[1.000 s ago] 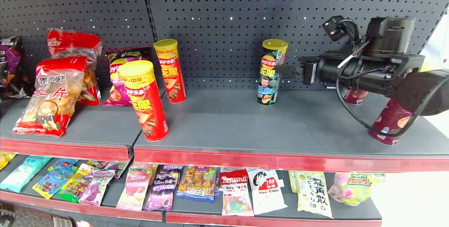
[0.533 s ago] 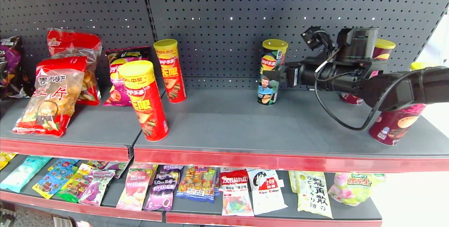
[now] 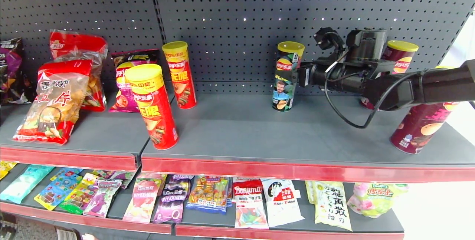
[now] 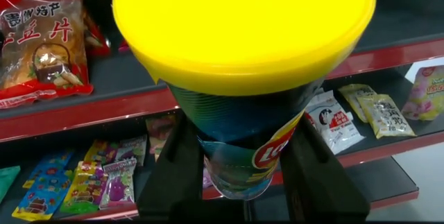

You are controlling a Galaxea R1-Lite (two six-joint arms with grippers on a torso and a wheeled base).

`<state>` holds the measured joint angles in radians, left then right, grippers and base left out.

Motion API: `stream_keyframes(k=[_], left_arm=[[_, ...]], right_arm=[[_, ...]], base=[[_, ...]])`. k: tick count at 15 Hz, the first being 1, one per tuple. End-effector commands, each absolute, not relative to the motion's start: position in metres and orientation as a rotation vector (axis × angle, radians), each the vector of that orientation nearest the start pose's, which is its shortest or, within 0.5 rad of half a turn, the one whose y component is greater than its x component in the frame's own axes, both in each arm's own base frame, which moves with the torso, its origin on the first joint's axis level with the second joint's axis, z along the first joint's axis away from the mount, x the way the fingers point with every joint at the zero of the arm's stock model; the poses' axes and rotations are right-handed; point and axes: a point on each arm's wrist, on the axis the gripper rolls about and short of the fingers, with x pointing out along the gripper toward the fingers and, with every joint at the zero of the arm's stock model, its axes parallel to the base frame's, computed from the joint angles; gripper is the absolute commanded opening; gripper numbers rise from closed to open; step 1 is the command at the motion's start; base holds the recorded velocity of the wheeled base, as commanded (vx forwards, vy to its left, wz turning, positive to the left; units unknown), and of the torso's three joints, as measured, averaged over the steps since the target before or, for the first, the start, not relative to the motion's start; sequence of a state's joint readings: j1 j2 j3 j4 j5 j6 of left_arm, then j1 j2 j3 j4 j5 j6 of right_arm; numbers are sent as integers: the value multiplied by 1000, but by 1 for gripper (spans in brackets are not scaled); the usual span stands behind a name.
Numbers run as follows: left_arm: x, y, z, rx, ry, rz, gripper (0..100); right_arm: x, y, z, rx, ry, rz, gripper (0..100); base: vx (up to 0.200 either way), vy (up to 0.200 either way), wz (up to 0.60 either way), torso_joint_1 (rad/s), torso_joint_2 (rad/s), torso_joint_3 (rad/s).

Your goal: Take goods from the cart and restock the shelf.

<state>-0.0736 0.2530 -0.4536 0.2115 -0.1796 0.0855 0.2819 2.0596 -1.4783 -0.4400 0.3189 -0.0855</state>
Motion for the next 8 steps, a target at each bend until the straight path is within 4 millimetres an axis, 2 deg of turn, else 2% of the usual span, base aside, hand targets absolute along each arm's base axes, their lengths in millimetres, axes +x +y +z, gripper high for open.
stream_keyframes(k=[1,5,8], left_arm=[[-32,-2,183,85,1,-253,0],[-32,-2,180,84,9,-255,0],[-31,-2,180,84,15,-257,0]], right_arm=[[415,125,212,-80,127,602,100],[429,117,212,-82,108,575,100],[431,119,214,-82,96,580,100]], base=[[0,0,0,0,0,0],[0,0,0,0,0,0],[0,0,0,0,0,0]])
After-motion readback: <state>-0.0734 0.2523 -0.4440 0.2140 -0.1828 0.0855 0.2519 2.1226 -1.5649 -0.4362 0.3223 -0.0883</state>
